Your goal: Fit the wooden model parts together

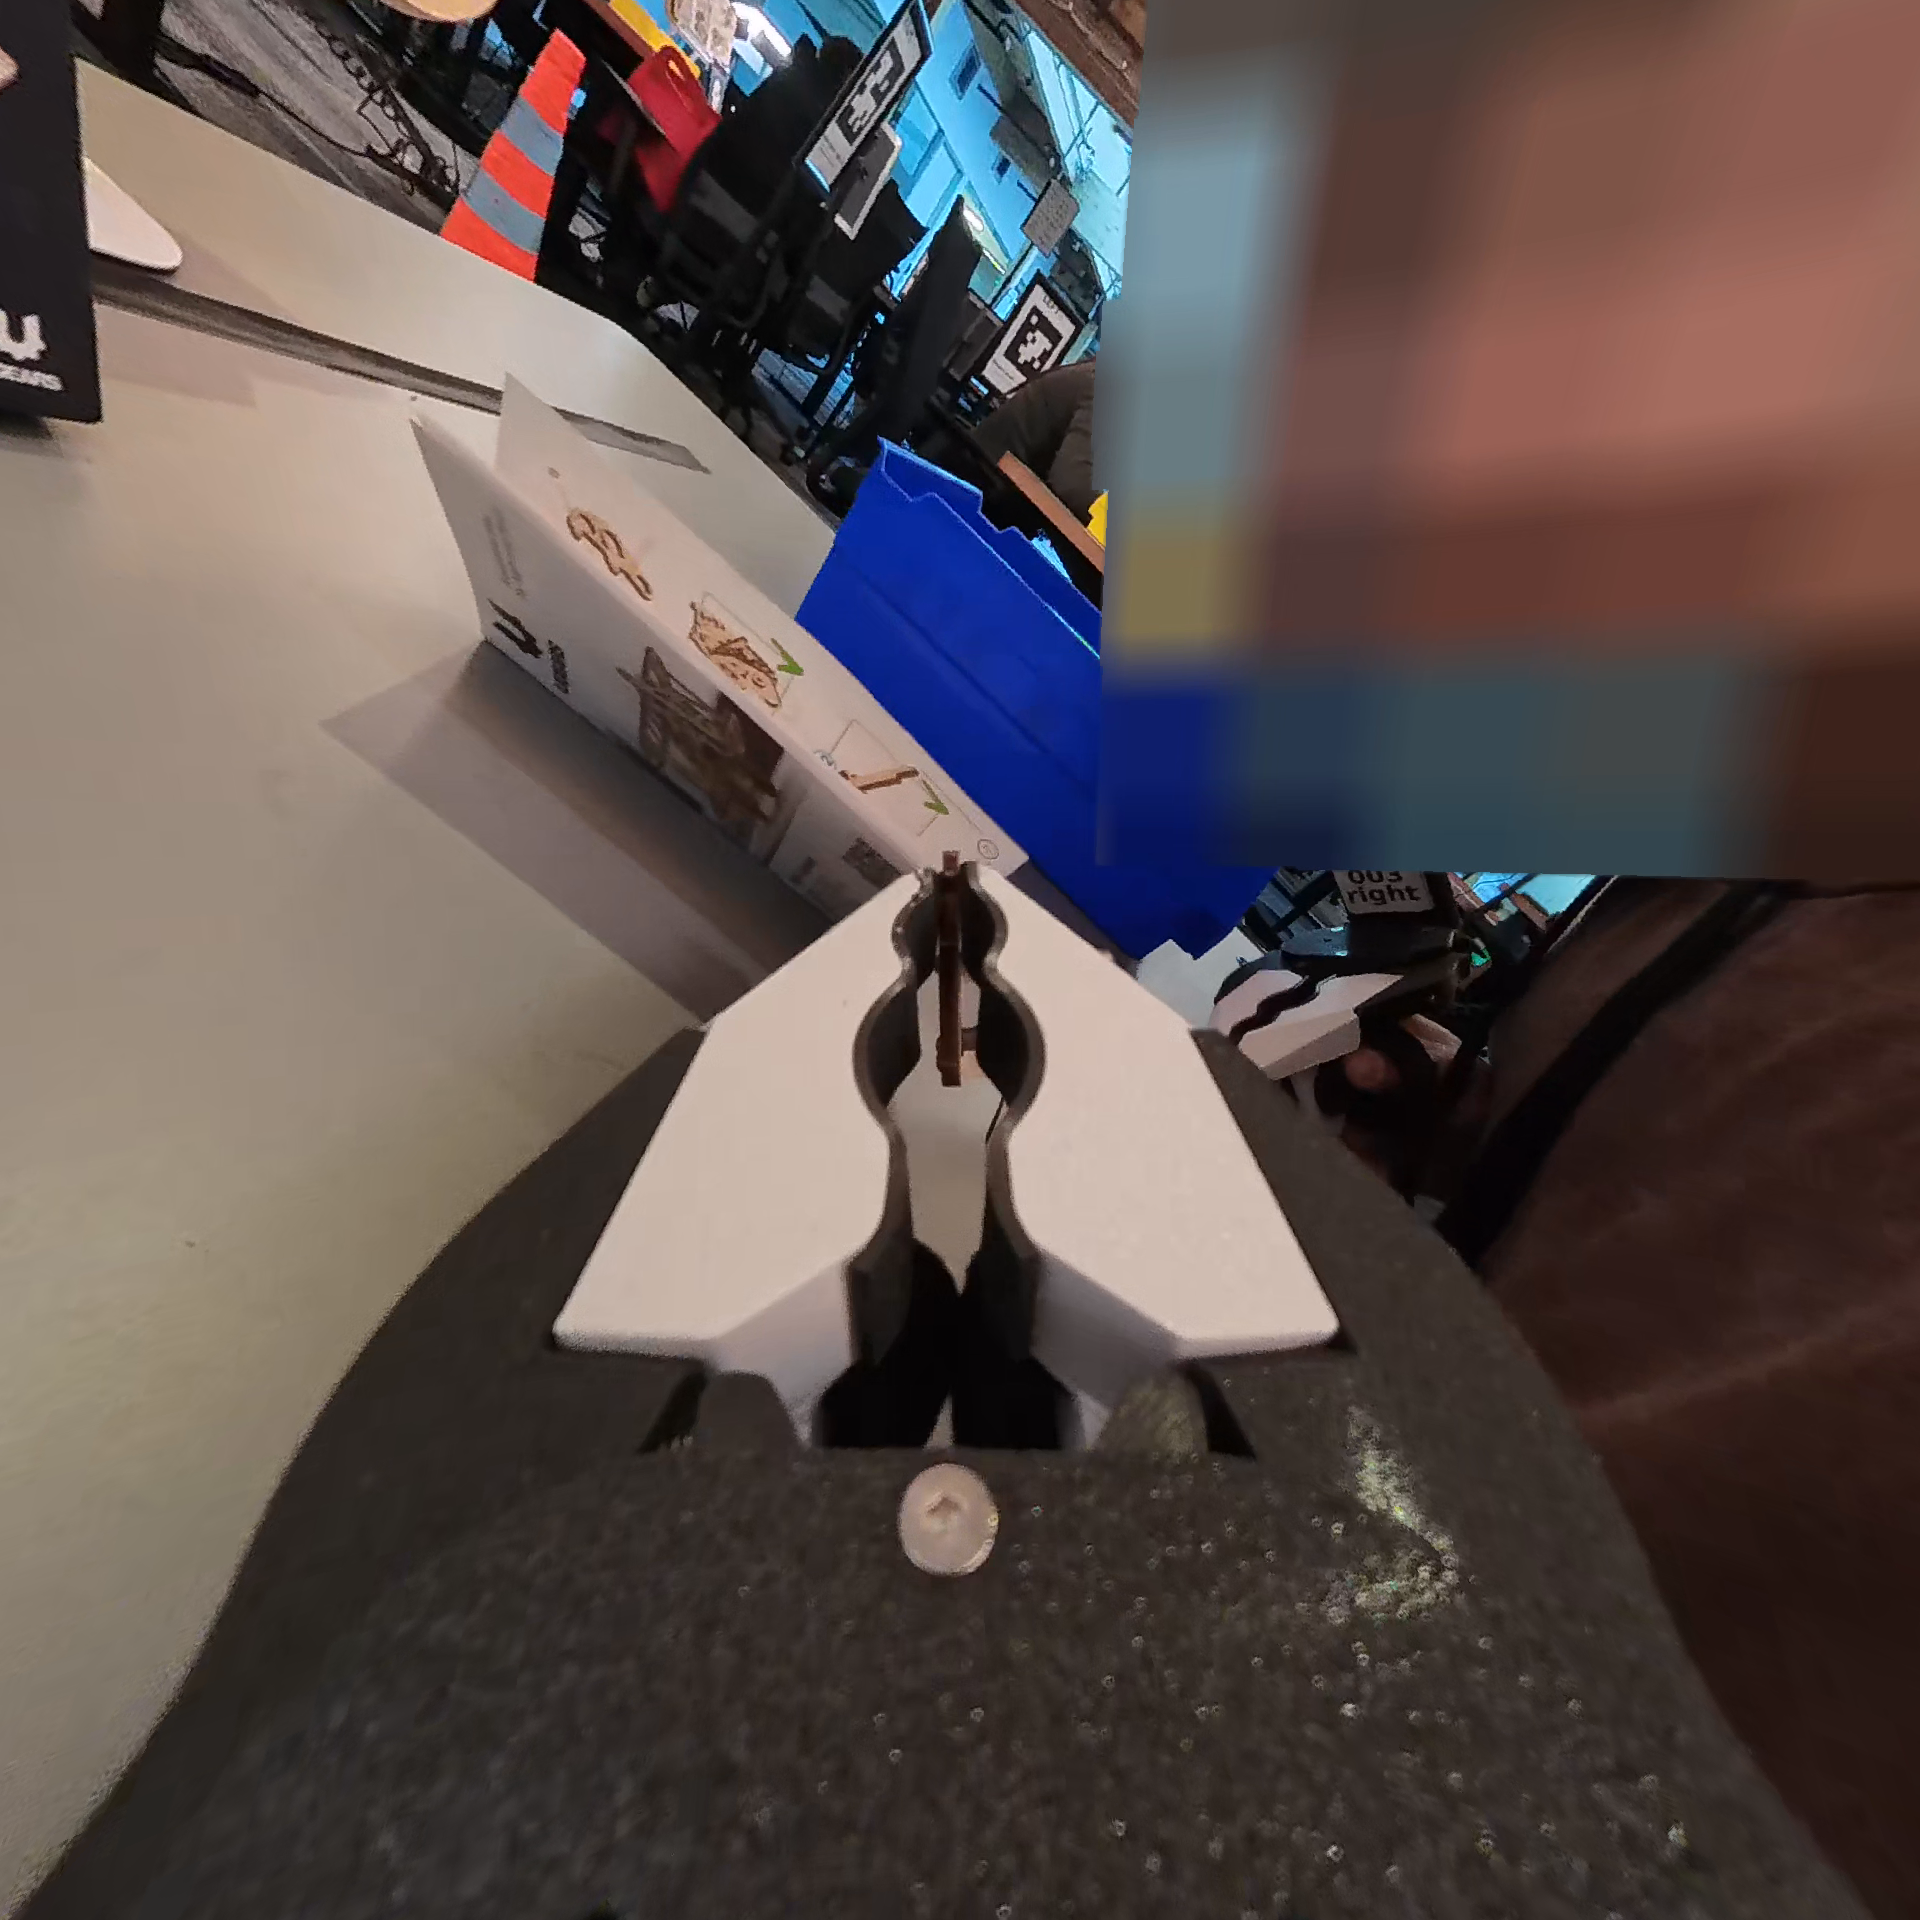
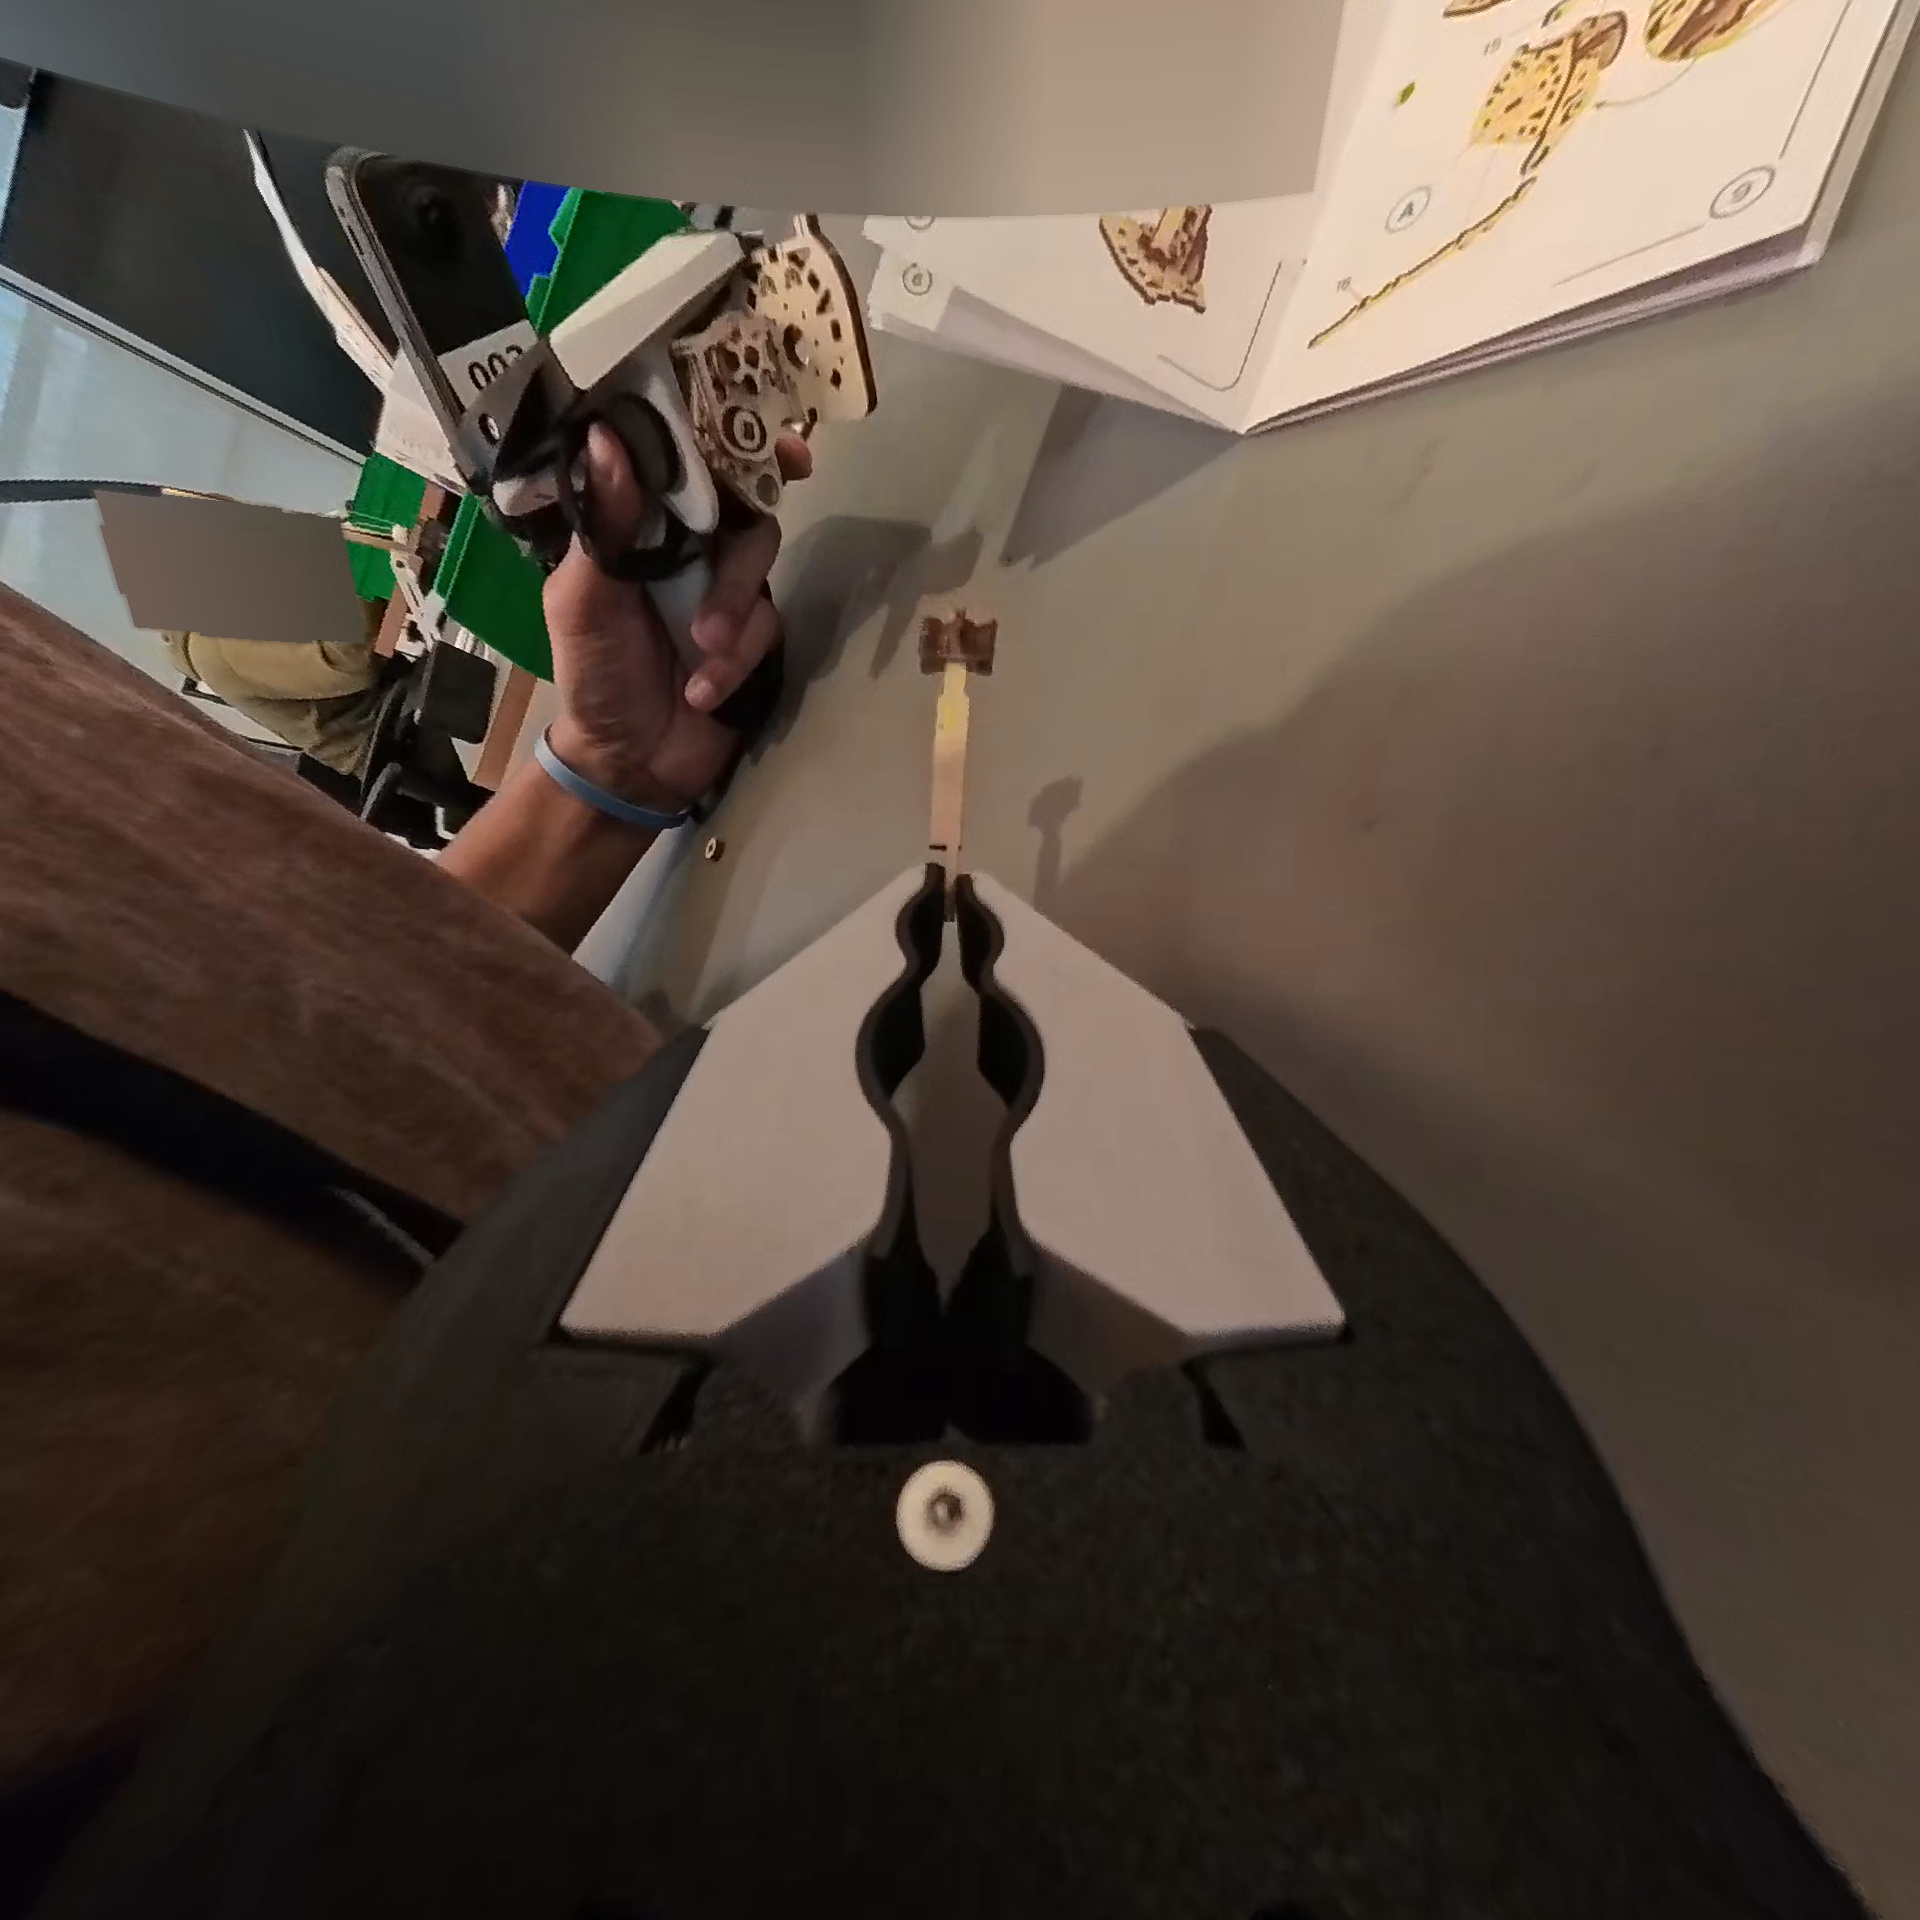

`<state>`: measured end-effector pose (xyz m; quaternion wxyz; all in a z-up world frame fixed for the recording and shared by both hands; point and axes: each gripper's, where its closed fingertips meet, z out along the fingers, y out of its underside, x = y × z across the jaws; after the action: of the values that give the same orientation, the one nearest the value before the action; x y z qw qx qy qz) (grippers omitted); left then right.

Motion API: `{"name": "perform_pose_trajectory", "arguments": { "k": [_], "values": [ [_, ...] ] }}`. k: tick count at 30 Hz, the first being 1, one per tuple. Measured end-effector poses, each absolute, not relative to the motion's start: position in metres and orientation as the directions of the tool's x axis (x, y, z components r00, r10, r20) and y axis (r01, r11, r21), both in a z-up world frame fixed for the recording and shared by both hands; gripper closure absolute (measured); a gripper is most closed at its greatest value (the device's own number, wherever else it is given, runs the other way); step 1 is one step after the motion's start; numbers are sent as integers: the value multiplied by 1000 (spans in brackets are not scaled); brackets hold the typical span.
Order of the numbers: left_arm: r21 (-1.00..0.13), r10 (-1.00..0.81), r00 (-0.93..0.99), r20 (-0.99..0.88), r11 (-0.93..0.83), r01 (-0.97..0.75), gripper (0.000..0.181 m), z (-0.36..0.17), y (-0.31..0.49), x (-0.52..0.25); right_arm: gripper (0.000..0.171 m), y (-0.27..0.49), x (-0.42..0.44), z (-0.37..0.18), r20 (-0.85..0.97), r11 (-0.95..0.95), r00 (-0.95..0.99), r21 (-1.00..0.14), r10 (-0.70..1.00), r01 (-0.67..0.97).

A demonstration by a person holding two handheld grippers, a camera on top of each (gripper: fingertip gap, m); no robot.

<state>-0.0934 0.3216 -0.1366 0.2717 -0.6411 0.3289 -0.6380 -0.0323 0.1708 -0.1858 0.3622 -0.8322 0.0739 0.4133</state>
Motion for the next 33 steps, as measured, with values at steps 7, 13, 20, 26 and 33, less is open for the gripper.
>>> {"name": "perform_pose_trajectory", "arguments": {
  "k": [7,13,20,26,33],
  "values": [
    [-762,-763,-28,646,-644,-66,181,-136,323,-94,170,170,-29,-183,-746,-718,643,-544,177,-433],
    [-762,-762,-22,647,-644,-69,181,-137,324,-94,170,170,-29,-183,-746,-717,642,-544,176,-436],
    [-760,-761,-24,649,-647,-65,181,-137,324,-94,170,170,-29,-183,-751,-717,637,-541,176,-439],
    [-760,-760,-22,649,-647,-63,181,-137,325,-94,170,170,-29,-183,-752,-716,636,-541,176,-442],
    [-760,-760,-21,649,-647,-63,181,-137,325,-94,170,170,-29,-183,-753,-716,634,-540,177,-442]
  ]
}}
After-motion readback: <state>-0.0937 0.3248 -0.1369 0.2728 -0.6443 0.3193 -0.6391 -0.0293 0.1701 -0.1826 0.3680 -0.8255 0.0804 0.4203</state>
